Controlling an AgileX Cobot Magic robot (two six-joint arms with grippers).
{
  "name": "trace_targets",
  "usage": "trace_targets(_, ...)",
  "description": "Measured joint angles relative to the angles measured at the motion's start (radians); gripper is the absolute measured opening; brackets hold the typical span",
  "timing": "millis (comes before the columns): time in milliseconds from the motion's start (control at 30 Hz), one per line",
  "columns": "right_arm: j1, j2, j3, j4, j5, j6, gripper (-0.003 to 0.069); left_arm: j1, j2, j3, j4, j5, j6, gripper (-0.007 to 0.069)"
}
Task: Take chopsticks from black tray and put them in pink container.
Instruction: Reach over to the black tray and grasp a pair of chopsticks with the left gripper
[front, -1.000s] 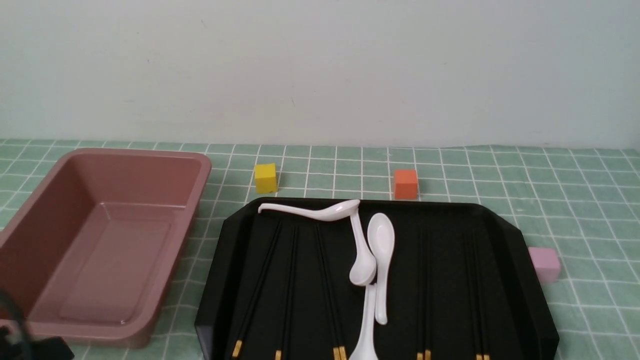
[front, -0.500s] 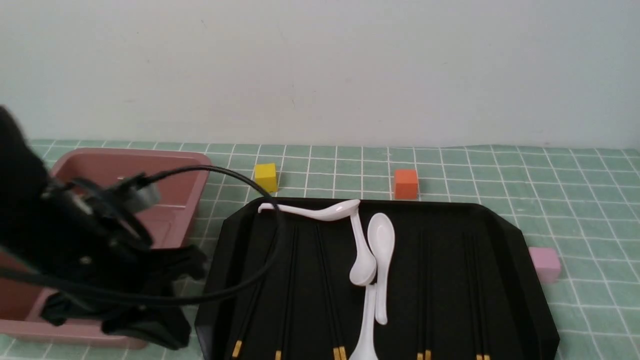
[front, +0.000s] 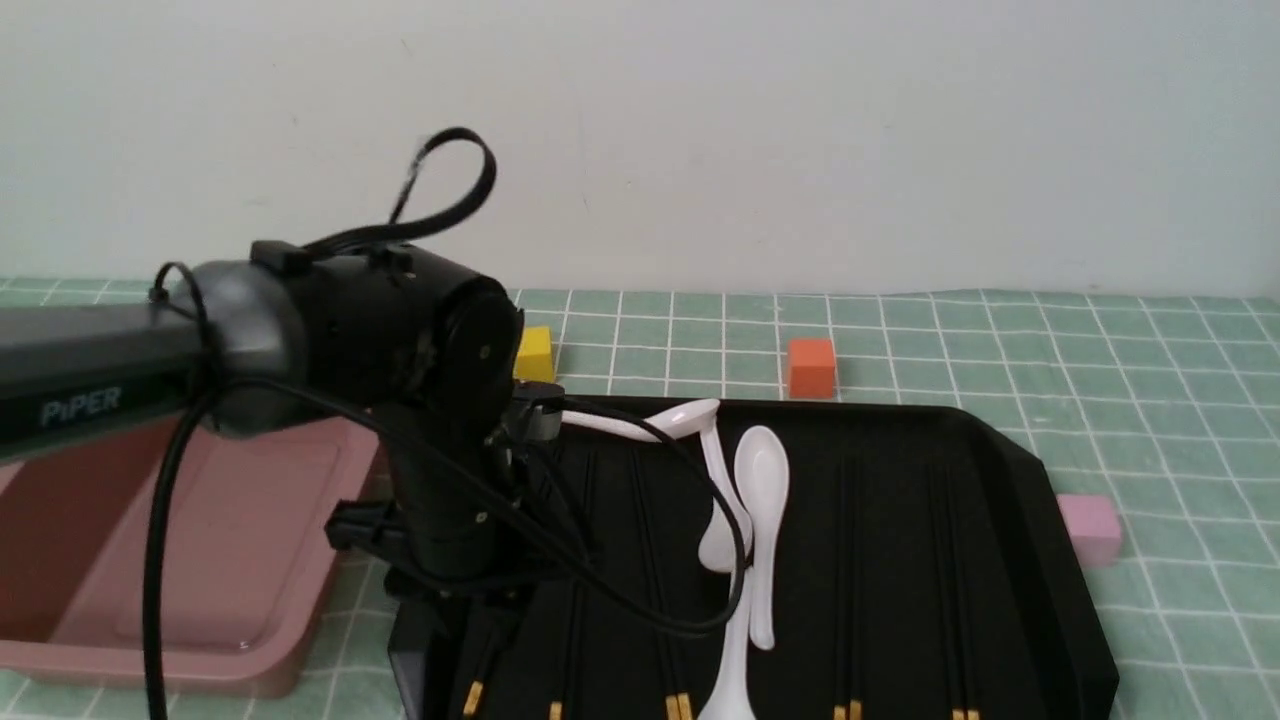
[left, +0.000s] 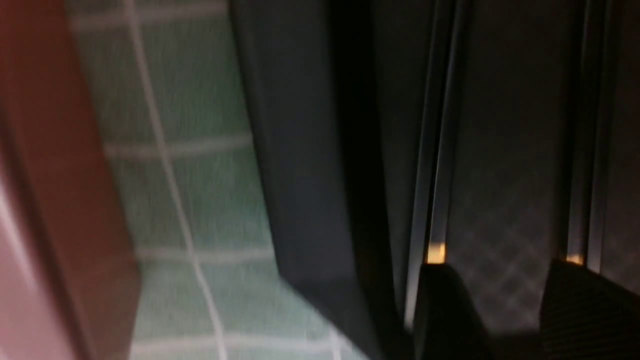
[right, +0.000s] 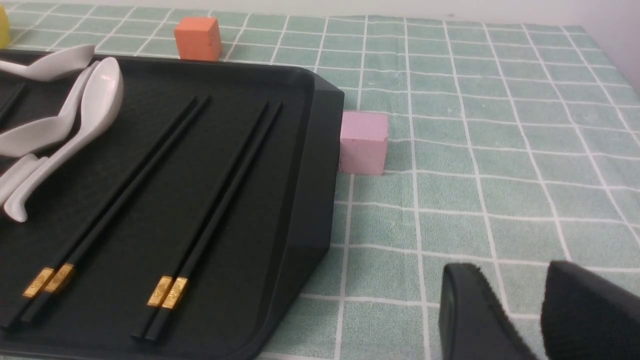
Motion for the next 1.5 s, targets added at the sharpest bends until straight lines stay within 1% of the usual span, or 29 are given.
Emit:
trace_targets(267, 0.000, 0.000, 0.000, 0.000, 0.000, 0.000, 0.0239, 0.000, 0.050, 0.000, 0.055, -0.108, 0.000, 0.0309)
trace_targets(467, 0.000, 0.000, 0.000, 0.000, 0.000, 0.000, 0.0239, 0.000, 0.120, 0.000, 0.088, -0.138, -0.007, 0.0309)
trace_targets(733, 0.000, 0.000, 0.000, 0.000, 0.000, 0.000, 0.0239, 0.000, 0.154, -0.022, 0.085, -0.132, -0.008, 0.0304)
trace_targets(833, 0.000, 0.000, 0.000, 0.000, 0.000, 0.000, 0.0239, 0.000, 0.159, -0.028, 0.075, -0.127, -0.008, 0.0274)
trace_targets(933, 0.000, 0.000, 0.000, 0.000, 0.000, 0.000, 0.0239, 0.000, 0.159, -0.029, 0.066, -0.128, -0.009, 0.0188)
trace_targets(1000, 0.000, 0.000, 0.000, 0.000, 0.000, 0.000, 0.0239, 0.000, 0.161, -0.029, 0.061, -0.129, -0.039, 0.0101)
trace_targets(1033, 0.000, 0.000, 0.000, 0.000, 0.000, 0.000, 0.0239, 0.000, 0.161, -0.029, 0.062, -0.129, -0.050, 0.0089)
trace_targets(1133, 0.000, 0.000, 0.000, 0.000, 0.000, 0.000, 0.0239, -0.001, 0.146, -0.027, 0.067, -0.128, -0.109, 0.0094)
trace_targets(1200, 0.000, 0.000, 0.000, 0.000, 0.000, 0.000, 0.0239, -0.002, 0.128, -0.016, 0.077, -0.122, -0.125, 0.0094)
trace_targets(1267, 0.000, 0.000, 0.000, 0.000, 0.000, 0.000, 0.0239, -0.001, 0.090, -0.007, 0.086, -0.085, -0.134, 0.0094)
trace_targets(1367, 0.000, 0.000, 0.000, 0.000, 0.000, 0.000, 0.0239, -0.001, 0.009, -0.006, 0.087, -0.040, -0.138, 0.0094)
trace_targets(1400, 0.000, 0.000, 0.000, 0.000, 0.000, 0.000, 0.0239, 0.001, -0.056, -0.006, 0.089, -0.023, -0.138, 0.0094)
trace_targets(1500, 0.000, 0.000, 0.000, 0.000, 0.000, 0.000, 0.0239, 0.025, -0.165, -0.006, 0.081, 0.012, -0.138, 0.0094)
